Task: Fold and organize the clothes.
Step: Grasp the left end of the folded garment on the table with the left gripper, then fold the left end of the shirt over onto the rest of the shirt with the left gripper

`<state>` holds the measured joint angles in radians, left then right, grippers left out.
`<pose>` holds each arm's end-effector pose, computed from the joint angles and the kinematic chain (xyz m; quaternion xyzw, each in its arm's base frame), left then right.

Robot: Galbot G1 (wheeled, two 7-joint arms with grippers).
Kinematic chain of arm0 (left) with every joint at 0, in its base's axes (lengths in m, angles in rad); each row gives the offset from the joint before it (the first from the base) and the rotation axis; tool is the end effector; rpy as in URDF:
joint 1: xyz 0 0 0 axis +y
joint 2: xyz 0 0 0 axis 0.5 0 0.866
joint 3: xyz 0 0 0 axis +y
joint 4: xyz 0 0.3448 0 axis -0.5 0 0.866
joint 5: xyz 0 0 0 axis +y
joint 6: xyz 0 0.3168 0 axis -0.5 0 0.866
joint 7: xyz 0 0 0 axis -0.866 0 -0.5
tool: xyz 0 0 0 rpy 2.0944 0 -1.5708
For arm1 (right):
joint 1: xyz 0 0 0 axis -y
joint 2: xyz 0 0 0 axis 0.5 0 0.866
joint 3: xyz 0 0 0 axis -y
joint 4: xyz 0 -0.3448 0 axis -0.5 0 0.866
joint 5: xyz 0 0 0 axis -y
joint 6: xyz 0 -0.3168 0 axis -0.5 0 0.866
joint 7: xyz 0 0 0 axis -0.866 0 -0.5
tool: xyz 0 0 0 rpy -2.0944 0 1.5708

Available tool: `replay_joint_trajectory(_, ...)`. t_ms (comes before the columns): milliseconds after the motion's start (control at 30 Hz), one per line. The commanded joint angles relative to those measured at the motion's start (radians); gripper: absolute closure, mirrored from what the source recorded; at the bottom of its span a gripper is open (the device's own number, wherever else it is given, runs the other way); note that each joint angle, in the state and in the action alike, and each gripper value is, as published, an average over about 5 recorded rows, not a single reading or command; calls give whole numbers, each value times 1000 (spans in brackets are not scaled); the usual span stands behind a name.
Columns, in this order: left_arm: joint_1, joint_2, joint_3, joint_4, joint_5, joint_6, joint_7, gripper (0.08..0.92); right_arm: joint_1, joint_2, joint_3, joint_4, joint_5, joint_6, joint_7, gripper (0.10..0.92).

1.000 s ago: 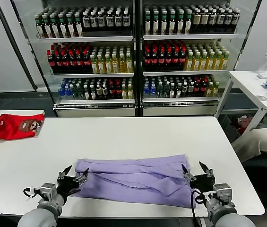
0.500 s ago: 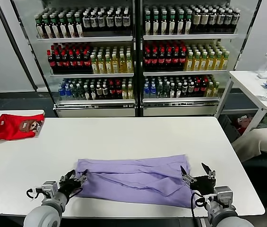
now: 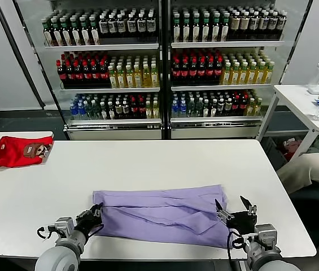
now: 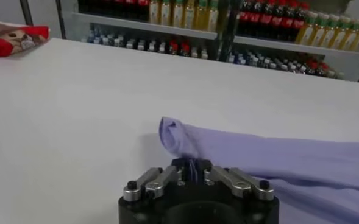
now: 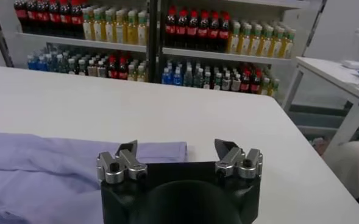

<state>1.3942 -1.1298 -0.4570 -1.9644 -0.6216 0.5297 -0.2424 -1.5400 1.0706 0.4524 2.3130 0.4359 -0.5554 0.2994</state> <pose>0.2030 0.0777 -0.2970 -0.0197 -0.9572 0.0488 0.2845 0.1472 -0.0481 -0.2182 0.0470 -0.9786 0.0525 0.1933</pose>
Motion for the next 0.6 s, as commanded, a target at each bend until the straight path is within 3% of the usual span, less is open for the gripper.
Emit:
replay_joint_trajectory(33,22,27,-112,-106,285,2,-8,849,-8,2,16,5,0,1,-2,203)
replay_joint_trajectory(367,63,106,-473,-54,549,-87,51,886,-9,7,33,7,0,3,-6,203)
replay_joint_trajectory(467,63,116,-474,-86,527,-70,67,886,-5,7,34,5,-1,3,-7,203)
replay_joint_trajectory(600,76,73,-348,-214,377,14,106,886,-2,13,30,2,-4,3,-7,203)
